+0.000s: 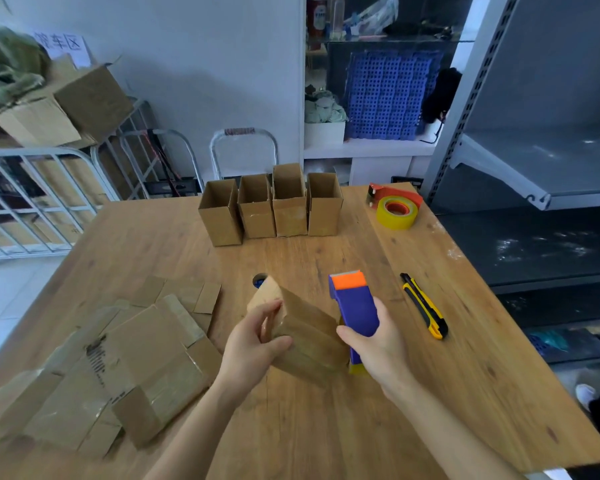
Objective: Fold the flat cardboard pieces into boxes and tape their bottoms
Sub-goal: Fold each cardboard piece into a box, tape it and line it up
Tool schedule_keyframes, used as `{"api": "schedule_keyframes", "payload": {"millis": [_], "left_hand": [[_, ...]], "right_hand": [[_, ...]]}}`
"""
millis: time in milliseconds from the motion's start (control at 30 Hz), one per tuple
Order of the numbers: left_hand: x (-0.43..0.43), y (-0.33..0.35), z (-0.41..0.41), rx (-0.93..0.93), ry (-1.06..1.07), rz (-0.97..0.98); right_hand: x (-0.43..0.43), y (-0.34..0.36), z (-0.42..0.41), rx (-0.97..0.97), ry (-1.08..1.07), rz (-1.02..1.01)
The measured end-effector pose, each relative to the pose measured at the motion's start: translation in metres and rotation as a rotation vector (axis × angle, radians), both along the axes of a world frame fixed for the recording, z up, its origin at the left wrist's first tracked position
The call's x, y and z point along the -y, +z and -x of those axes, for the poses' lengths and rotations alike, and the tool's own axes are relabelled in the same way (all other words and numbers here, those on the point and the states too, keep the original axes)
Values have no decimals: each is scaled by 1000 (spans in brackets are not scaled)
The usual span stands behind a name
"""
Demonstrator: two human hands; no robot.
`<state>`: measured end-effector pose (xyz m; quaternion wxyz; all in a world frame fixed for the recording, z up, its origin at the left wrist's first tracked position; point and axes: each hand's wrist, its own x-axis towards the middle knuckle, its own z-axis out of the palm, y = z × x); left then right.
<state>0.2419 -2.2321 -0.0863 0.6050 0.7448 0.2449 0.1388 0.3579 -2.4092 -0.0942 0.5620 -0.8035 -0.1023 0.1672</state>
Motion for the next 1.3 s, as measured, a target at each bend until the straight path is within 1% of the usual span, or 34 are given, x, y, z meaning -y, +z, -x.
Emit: {"api": "schedule_keyframes", "payload": {"millis": [33, 67, 133, 200, 233, 267, 300, 333, 433, 500, 567, 600, 633, 667, 700, 767, 800, 833, 967, 1000, 1100, 1133, 1200, 1300], "left_hand": [[2, 2, -1, 48, 2, -44], [4, 3, -2, 92, -12, -149], [7, -2, -2, 199, -95, -497], [14, -16, 0, 252, -275, -847], [20, -25, 2, 252, -348, -971], [26, -32, 3, 243, -390, -1025], [31, -36, 3, 225, -398, -1013], [35, -35, 4, 206, -361, -976], [39, -25, 6, 197, -149, -856], [37, -13, 4, 84, 19, -779], [30, -1, -2, -122, 131, -701], [25, 4, -6, -220, 113, -694], [20, 11, -9, -301, 38, -703], [16, 17, -13, -356, -72, -690], [14, 23, -16, -384, -191, -626], [11, 31, -21, -370, -340, -410], [9, 32, -22, -335, -347, -339], [7, 32, -23, -297, -332, -325], [-2, 31, -22, -142, -304, -447], [-3, 30, -21, -78, -307, -512], [2, 30, -20, 130, -258, -802], [5, 29, -19, 167, -241, -878], [12, 21, -14, 168, -269, -969], [19, -5, -2, 16, -368, -990]], "right_hand": [[-1, 1, -1, 21, 13, 13], [-2, 2, -1, 42, 24, 25], [-3, 2, -2, 62, 49, 31], [-6, 4, 1, 65, 108, 1], [-9, 6, 4, 85, 144, 2], [-12, 6, 6, 116, 169, 18], [-14, 6, 7, 144, 182, 38], [-14, 6, 7, 156, 180, 40], [-2, 4, -1, 97, 115, 11], [8, 2, -7, 40, 108, 2], [15, 2, -12, -16, 115, -22], [17, 3, -14, -41, 114, -39], [18, 5, -16, -65, 113, -56], [20, 7, -18, -86, 112, -77], [21, 9, -19, -100, 109, -92], [24, 12, -22, -117, 103, -102], [26, 13, -23, -123, 98, -103], [27, 12, -24, -126, 87, -104], [31, 14, -29, -97, 76, -98], [31, 15, -30, -86, 81, -96], [28, 17, -32, -25, 90, -57], [26, 18, -32, 5, 94, -43], [22, 18, -34, 75, 116, -2], [21, 18, -33, 138, 198, 65]]}}
